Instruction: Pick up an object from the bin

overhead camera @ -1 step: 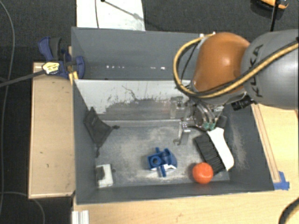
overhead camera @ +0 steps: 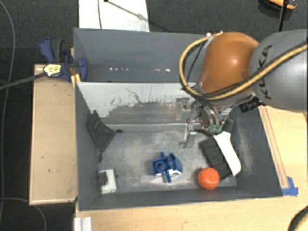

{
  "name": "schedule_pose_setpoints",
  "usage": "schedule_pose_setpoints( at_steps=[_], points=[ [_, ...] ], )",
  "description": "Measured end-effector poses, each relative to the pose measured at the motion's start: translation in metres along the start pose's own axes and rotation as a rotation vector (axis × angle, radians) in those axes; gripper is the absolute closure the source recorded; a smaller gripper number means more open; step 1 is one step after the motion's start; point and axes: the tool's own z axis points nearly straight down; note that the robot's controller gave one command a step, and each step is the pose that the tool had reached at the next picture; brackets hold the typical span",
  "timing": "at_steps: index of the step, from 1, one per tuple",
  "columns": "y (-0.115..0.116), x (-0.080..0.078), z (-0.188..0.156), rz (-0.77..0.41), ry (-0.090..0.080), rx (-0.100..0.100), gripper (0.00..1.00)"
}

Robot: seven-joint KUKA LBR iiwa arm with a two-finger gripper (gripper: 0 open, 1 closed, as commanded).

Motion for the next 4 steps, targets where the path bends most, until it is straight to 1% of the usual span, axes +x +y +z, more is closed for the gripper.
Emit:
schedule_pose_setpoints(
  at_steps=[1,2,3,4],
  points=[
    [0.020,0.052,0.084,-0.062,0.000,-0.001,0.00],
    [0.025,0.066,0.113,-0.118,0.004,0.000,0.00],
    [0.015,0.086,0.091,-0.292,0.001,-0.001,0.00],
    [0.090,0.088,0.121,-0.208,0.001,-0.001,0.00]
  ],
)
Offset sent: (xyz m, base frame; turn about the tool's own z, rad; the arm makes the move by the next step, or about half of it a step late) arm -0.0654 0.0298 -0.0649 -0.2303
